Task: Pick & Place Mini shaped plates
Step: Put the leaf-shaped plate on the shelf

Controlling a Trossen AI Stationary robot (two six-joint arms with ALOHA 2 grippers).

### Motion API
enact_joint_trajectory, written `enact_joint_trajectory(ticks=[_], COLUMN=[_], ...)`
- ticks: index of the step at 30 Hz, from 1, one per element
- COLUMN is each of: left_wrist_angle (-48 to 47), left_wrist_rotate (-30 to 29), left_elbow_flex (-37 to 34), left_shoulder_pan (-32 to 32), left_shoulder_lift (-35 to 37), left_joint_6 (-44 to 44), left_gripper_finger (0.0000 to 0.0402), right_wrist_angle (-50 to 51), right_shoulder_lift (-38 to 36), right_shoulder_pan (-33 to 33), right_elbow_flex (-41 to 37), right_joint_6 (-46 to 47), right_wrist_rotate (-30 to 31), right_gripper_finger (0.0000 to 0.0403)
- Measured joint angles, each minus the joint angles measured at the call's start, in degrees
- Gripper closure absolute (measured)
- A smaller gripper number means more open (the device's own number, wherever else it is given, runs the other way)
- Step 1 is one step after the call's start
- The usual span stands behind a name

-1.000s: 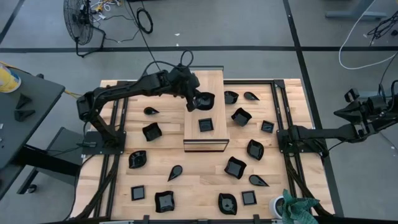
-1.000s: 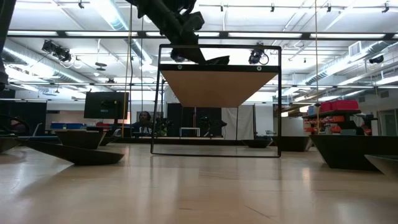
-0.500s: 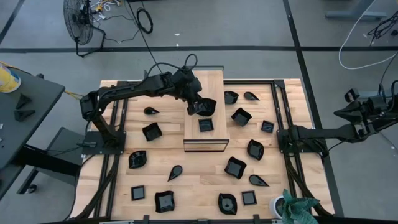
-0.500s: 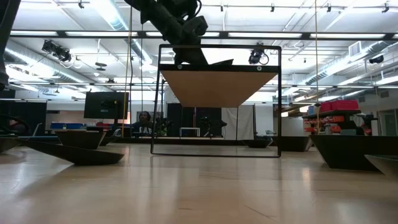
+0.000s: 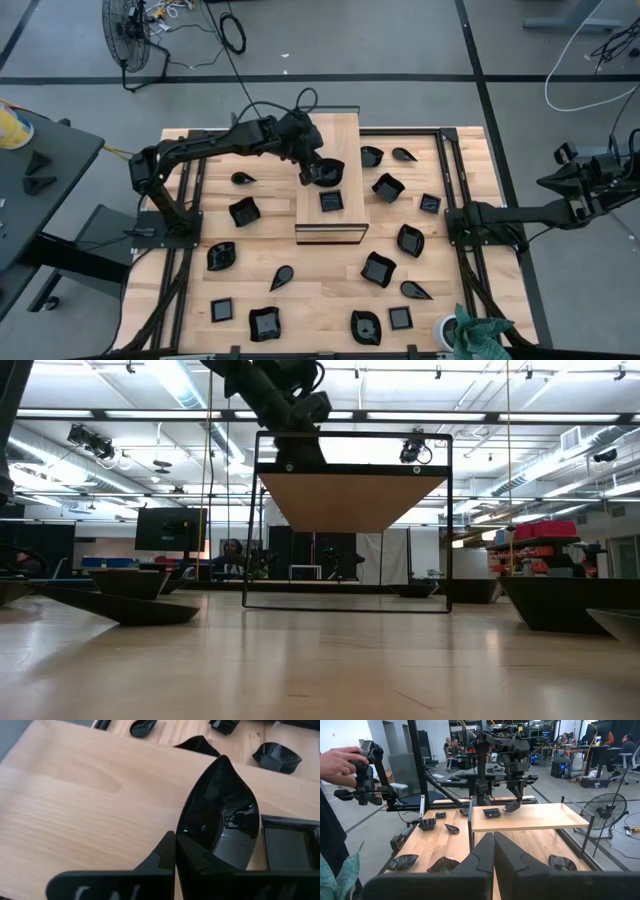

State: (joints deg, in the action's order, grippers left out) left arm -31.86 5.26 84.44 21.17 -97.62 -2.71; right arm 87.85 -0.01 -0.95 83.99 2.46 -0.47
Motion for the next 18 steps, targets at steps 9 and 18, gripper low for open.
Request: enact_joint_trajectory(ticks=[9, 18], left_wrist_angle=[0.09, 0.07], left_wrist_rotate=[-0.2, -0.29], left_elbow_flex=[0.0, 0.0], left_shoulder_pan=[0.02, -0.04], left_shoulder_lift=[0.0, 0.0], left_joint_6=[0.55, 0.97], left_gripper_finger=[0.0395, 0.0395], right_wrist_angle=[0.0, 0.0], right_shoulder_lift=[0.0, 0.0], right_shoulder_pan=[0.0, 0.0], right_elbow_flex=[0.0, 0.0], right_joint_6=[0.0, 0.0], right_wrist_rotate=[0.0, 0.0], right_gripper_finger=[0.0392, 0.0392])
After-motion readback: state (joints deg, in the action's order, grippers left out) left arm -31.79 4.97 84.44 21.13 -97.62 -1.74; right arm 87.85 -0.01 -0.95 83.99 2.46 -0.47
